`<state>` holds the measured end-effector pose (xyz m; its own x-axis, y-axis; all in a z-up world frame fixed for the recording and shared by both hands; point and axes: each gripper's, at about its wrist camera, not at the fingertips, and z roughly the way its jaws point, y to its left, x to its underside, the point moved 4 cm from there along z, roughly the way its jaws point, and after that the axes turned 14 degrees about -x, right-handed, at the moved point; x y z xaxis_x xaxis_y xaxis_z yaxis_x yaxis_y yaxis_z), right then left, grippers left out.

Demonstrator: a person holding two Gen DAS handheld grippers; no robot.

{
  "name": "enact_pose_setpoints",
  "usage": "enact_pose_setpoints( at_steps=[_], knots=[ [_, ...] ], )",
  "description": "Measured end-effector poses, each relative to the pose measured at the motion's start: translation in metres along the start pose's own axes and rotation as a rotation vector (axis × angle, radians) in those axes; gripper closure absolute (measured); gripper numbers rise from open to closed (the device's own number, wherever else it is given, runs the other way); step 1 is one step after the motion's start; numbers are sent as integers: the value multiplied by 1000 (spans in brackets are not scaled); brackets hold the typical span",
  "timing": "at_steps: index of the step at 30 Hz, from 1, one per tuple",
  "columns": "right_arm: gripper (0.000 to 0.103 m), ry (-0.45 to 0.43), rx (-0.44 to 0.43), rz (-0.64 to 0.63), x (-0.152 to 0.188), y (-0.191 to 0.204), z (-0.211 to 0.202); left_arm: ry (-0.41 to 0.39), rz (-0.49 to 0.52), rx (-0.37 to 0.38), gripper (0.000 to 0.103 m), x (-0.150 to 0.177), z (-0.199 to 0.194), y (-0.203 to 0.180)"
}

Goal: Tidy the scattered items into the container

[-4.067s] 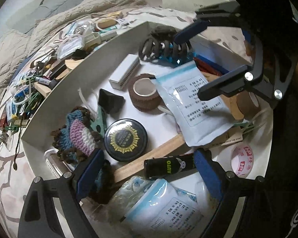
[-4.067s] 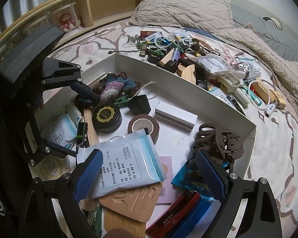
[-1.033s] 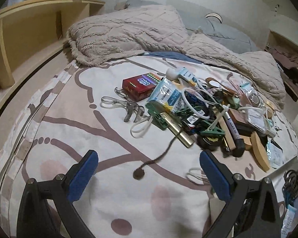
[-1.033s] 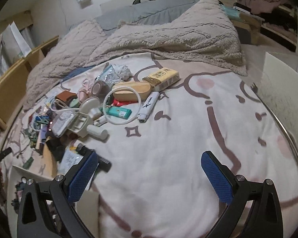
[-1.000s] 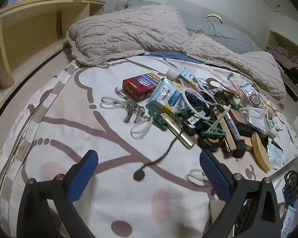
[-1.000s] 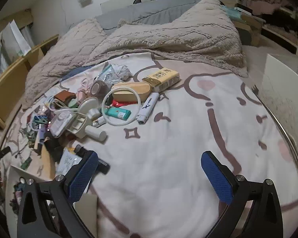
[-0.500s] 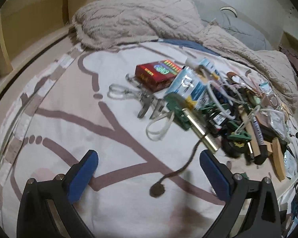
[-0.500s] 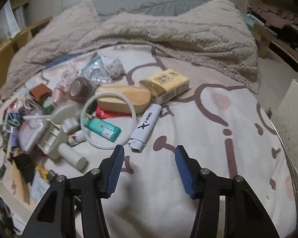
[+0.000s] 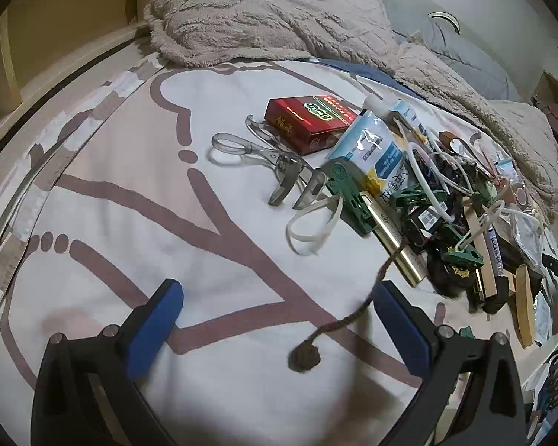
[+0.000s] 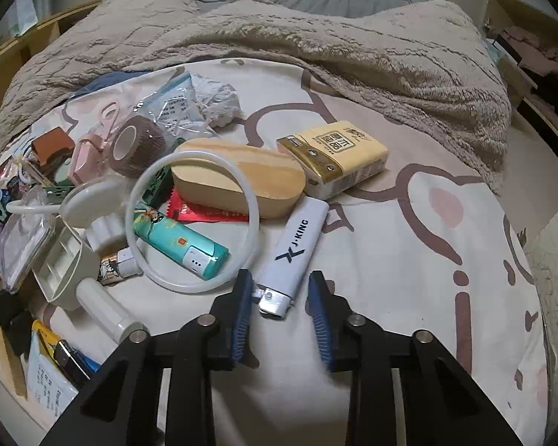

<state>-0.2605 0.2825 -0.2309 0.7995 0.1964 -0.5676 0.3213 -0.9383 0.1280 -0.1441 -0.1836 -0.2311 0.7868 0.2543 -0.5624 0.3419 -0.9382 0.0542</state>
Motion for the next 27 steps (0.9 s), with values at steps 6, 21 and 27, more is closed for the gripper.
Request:
enact_pose_setpoints(
  at_steps=[6,21,27],
  knots=[
    [76,-24,-33,-17,9,0,-4,-7,17,-24,1,0,0,-3],
    [79,-5,-161,21,80,2,-53,-110,51,5,50,-16,-4,-11],
    [79,-9,-179,57,103,2,-70,-142,123,-31,73,-17,-4,-25]
  ],
)
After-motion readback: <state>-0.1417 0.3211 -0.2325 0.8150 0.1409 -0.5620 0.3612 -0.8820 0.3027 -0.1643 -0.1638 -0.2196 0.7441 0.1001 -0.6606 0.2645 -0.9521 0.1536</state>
